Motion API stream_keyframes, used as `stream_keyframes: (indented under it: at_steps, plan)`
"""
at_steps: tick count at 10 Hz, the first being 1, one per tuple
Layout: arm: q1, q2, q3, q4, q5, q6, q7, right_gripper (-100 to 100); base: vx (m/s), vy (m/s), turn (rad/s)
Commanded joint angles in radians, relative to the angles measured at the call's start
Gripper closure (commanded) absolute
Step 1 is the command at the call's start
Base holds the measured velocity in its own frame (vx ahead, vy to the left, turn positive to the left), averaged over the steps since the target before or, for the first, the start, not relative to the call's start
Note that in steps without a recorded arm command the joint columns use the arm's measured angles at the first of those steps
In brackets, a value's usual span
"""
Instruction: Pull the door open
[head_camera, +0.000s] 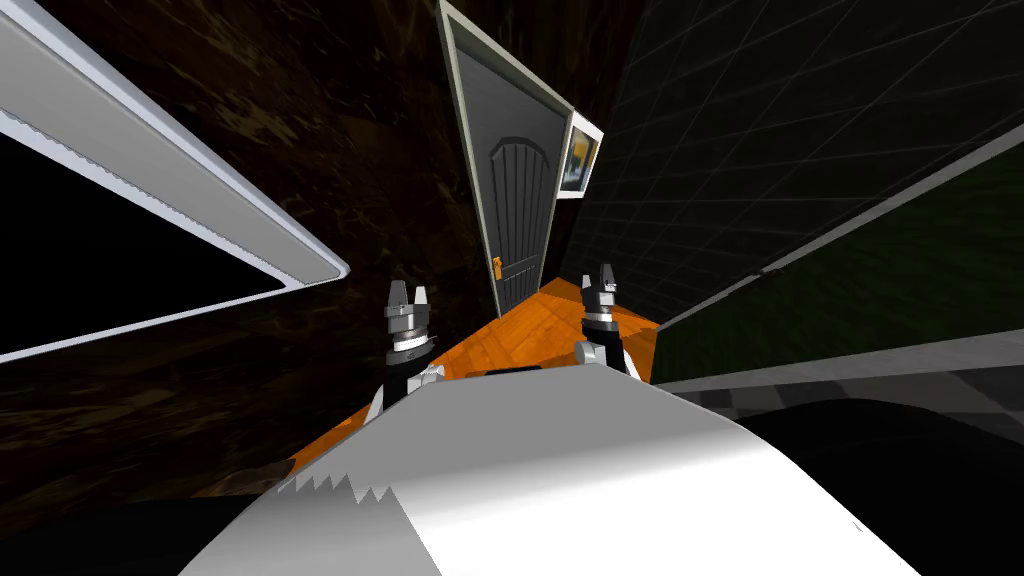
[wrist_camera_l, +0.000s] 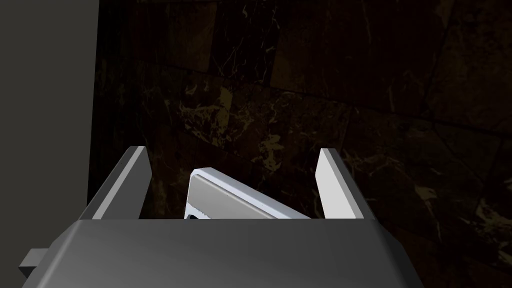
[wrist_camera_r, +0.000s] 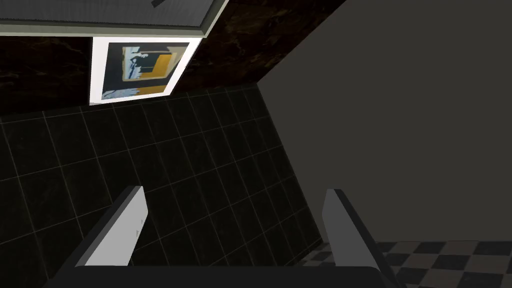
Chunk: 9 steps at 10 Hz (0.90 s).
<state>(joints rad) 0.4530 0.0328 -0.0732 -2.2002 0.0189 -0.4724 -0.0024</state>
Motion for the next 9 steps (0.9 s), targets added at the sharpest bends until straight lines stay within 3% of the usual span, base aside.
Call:
stream_keyframes:
  at_steps: [1, 4, 9]
  plan:
    - [-0.005, -0.012, 0.003, 0.024, 0.036, 0.000, 0.025, -100, 0.124, 0.002, 0.065]
    - [-0.013, -0.030, 0.009, 0.067, 0.099, -0.001, 0.070, -100, 0.205, 0.020, 0.087]
    - [-0.024, -0.048, 0.017, 0.128, 0.191, -0.002, 0.134, -100, 0.094, 0.009, 0.063]
